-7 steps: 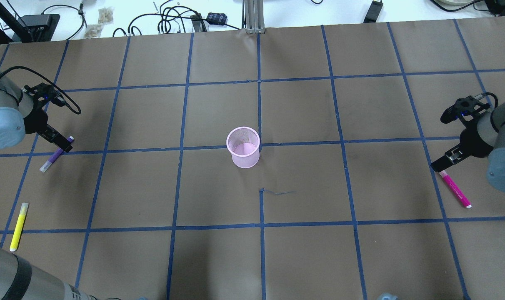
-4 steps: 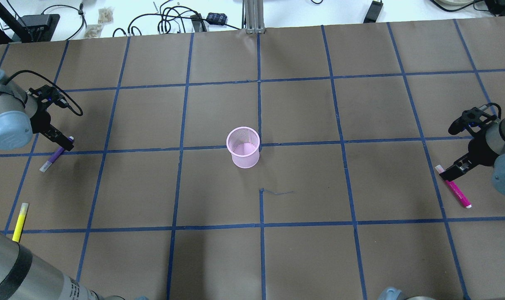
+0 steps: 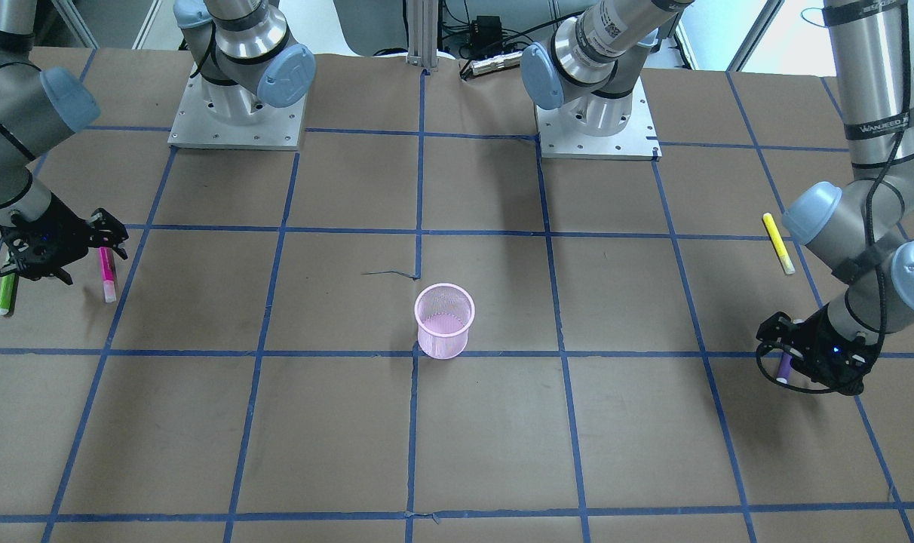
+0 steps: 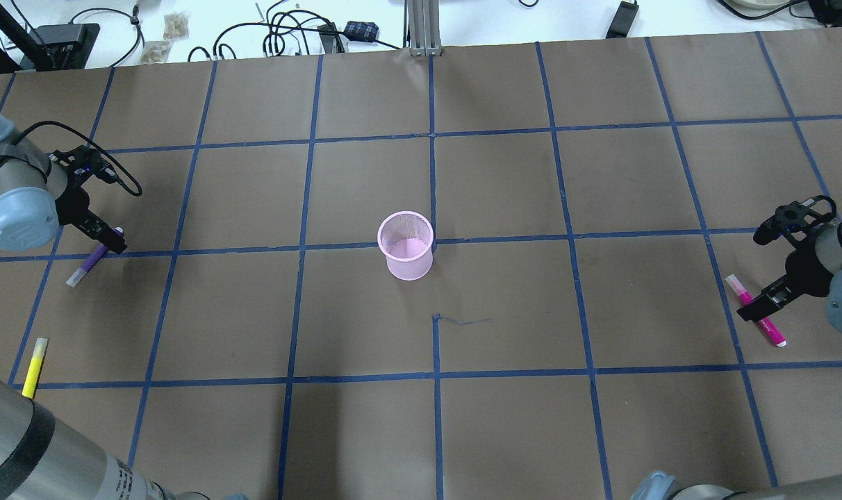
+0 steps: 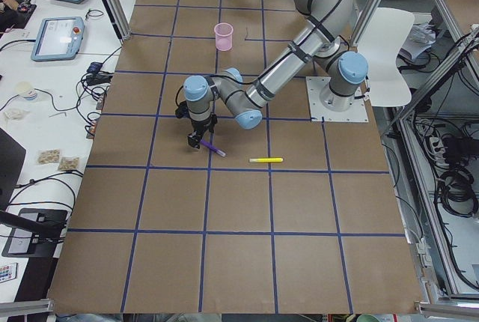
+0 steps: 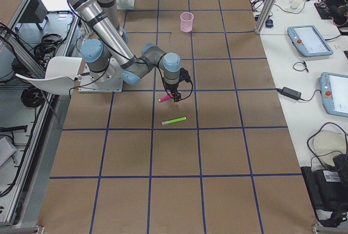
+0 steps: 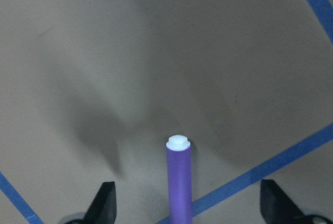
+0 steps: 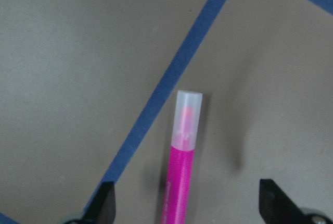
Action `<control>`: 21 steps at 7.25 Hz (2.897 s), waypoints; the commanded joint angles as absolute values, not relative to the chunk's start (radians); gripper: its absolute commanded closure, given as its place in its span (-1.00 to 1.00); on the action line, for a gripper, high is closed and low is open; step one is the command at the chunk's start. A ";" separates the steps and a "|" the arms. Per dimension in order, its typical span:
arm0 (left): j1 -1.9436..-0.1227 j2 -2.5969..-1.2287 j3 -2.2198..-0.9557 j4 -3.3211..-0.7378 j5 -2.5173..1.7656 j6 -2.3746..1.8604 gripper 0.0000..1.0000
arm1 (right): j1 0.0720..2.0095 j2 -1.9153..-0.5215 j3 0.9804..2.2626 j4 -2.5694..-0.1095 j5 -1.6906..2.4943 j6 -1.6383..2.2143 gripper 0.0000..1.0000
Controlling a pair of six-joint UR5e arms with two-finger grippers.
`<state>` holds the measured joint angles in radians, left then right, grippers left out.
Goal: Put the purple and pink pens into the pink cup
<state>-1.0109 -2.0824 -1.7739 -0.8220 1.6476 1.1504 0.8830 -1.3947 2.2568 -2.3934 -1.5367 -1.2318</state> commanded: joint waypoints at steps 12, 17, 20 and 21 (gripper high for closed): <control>-1.009 -2.097 -1.767 -0.813 1.647 1.118 1.00 | 0.897 -1.481 2.220 -2.323 -1.655 -1.235 1.00; -1.106 -1.998 -1.769 -0.889 1.634 0.964 1.00 | 1.435 -1.443 1.739 -1.762 -1.804 -1.078 1.00; -1.140 -1.967 -1.776 -0.911 1.631 0.908 1.00 | 1.804 -1.289 1.550 -1.686 -1.895 -0.750 1.00; -1.164 -1.960 -1.776 -0.913 1.632 0.875 1.00 | 1.906 -1.246 1.516 -1.680 -1.951 -0.671 1.00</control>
